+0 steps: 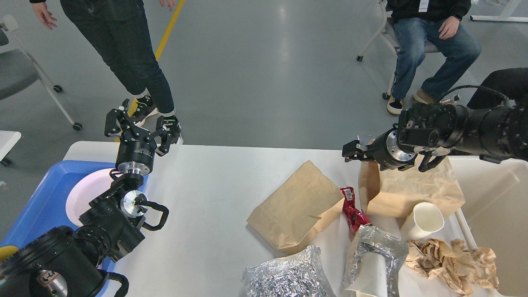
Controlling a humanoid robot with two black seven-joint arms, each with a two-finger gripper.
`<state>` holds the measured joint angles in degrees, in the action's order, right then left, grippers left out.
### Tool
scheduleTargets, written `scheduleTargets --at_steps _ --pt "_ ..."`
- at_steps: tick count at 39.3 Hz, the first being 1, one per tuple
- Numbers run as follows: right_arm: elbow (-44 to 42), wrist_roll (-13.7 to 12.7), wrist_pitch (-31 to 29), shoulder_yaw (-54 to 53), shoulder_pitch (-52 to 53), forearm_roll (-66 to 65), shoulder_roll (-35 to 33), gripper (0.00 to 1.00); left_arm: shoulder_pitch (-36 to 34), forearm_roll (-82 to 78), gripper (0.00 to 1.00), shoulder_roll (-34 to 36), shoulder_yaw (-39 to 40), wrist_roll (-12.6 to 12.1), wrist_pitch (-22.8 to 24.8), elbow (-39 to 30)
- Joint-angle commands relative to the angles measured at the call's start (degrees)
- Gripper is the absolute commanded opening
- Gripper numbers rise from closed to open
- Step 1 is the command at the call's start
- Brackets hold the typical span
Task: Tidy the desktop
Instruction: 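Lower the right gripper toward the top of the upright brown paper bag, then grasp the upright paper bag's top edge with the right gripper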
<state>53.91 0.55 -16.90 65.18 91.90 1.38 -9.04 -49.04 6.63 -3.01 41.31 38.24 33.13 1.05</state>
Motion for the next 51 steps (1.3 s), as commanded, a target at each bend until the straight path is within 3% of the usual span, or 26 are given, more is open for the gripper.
scheduleTargets --at_steps 1,13,20,31,51 --pt "-2.31 -1.34 0.46 0.39 -1.11 -0.32 0.6 1.0 0.0 -0.04 0.97 -0.06 0.0 0.0 0.0 0.0" --pt "-5.39 -1.7 1.52 4.69 -2.16 -3.04 0.51 1.0 0.0 0.05 0.97 -0.06 0.0 0.0 0.0 0.0" --pt "-4.96 -5.38 3.45 5.4 -2.6 -6.38 0.6 0.99 0.0 -0.04 0.97 -0.06 0.0 0.0 0.0 0.0" --pt "-2.41 -7.41 3.45 4.25 -1.72 -7.0 2.53 0.99 0.0 0.05 0.97 -0.06 0.0 0.0 0.0 0.0" --pt "-3.81 -7.41 3.36 1.88 -5.06 -6.12 5.08 1.0 0.0 0.05 0.97 0.02 0.0 0.0 0.0 0.0"
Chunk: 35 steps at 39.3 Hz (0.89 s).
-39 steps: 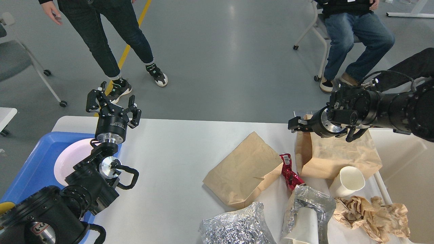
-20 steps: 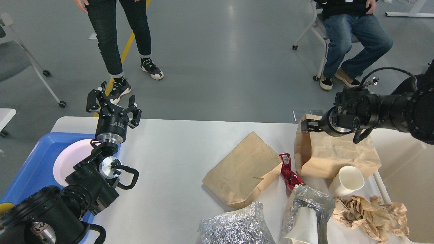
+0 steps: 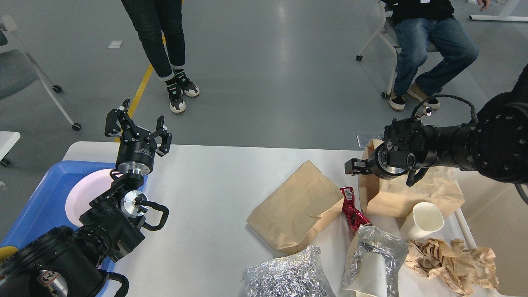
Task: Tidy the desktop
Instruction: 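Grasp the upright paper bag's top edge with the right gripper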
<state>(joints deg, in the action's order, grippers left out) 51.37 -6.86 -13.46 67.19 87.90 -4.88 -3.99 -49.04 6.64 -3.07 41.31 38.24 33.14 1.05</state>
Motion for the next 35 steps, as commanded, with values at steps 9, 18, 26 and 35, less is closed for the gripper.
scheduleTargets --at_steps 9,18,26,35 --pt "-4.34 0.0 -0.08 0.23 -3.26 0.13 -0.05 1.0 0.0 -0.04 0.97 -0.01 0.0 -0.01 0.0 0.0" --pt "-8.3 0.0 0.1 1.02 -7.03 -0.04 -0.14 1.0 0.0 -0.04 0.97 0.0 0.0 -0.01 0.0 0.0" --pt "-10.05 0.0 0.62 1.11 -9.06 -0.31 -0.41 1.0 0.0 -0.04 0.97 -0.01 0.0 -0.01 0.0 0.0" --pt "-10.68 0.0 3.96 1.11 -10.2 -0.39 -0.58 0.99 0.0 0.04 0.97 -0.01 0.0 -0.01 0.0 0.0"
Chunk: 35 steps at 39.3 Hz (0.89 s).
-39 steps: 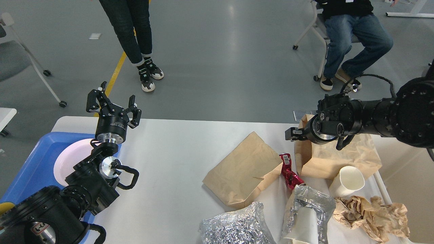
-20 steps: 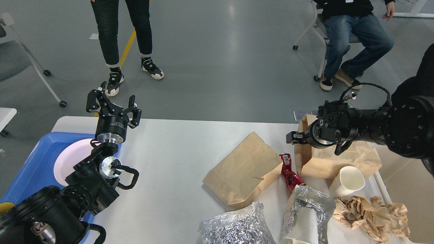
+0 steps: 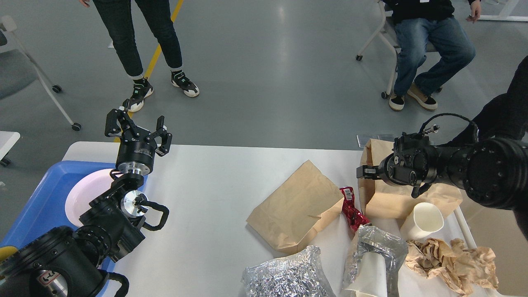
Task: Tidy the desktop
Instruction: 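Grasp the upright paper bag's top edge with the right gripper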
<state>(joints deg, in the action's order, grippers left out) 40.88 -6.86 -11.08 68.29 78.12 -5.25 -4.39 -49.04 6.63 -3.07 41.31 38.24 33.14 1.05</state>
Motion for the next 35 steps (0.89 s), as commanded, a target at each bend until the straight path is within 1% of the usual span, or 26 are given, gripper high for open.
scheduleTargets --at_steps 1,17,35 --pt "-0.18 0.0 1.59 0.0 -0.43 0.06 -0.18 0.99 0.0 0.05 0.97 0.08 0.0 -0.01 0.0 0.0" --pt "0.17 0.0 0.71 -0.09 0.72 0.41 -1.67 1.0 0.0 0.05 0.97 -0.01 0.0 -0.01 0.0 0.0" --pt "-0.45 -0.09 1.59 -0.09 -0.86 0.06 -1.59 1.0 0.0 0.05 0.97 -0.01 0.0 -0.01 0.0 0.0"
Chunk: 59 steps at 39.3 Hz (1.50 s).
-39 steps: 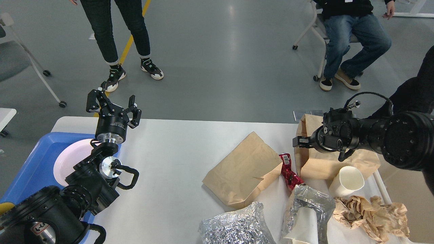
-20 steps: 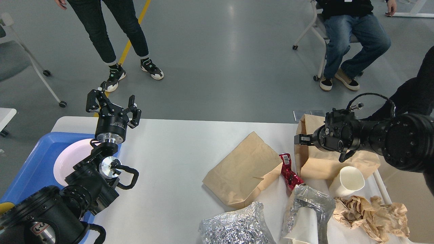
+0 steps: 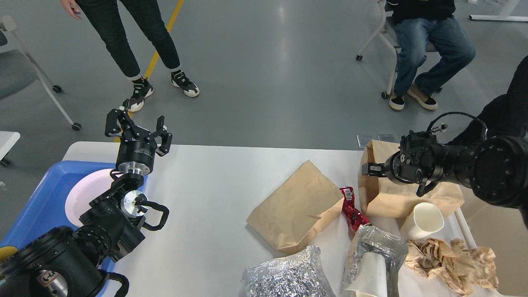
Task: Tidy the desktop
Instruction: 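Grasp the upright paper bag's top edge with the right gripper, then lift the paper bag with the right gripper and carry it over the white bin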
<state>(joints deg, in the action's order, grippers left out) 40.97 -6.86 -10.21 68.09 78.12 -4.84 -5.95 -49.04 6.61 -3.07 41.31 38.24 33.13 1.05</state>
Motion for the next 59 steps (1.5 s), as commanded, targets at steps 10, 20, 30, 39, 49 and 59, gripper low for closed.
scheduleTargets --at_steps 10,20,30,39,49,59 --pt "-4.41 -0.17 3.97 0.29 -4.12 -0.79 -0.11 0.71 0.0 0.07 0.97 0.08 0.0 -0.01 0.0 0.0" --pt "-4.06 -1.23 3.09 0.29 -4.12 -0.79 -0.81 0.39 0.0 -0.02 0.97 0.0 0.0 -0.01 0.0 0.0" --pt "-3.53 -1.32 -1.82 0.2 -3.94 -0.79 -0.9 0.0 0.0 0.07 0.97 0.08 0.0 -0.01 0.0 0.0" --pt "-3.53 -1.23 -6.05 -0.32 -2.36 -0.61 -1.52 0.0 0.0 0.07 0.97 0.0 0.0 -0.01 0.0 0.0" --pt "-3.26 -1.23 -10.79 -3.83 2.65 0.0 -2.4 0.0 0.0 -0.02 0.97 0.0 0.0 0.0 0.0 0.0" --pt "-3.35 -1.23 -14.75 -10.16 6.34 0.0 -2.31 0.0 0.0 0.07 0.97 0.08 0.0 -0.01 0.0 0.0"
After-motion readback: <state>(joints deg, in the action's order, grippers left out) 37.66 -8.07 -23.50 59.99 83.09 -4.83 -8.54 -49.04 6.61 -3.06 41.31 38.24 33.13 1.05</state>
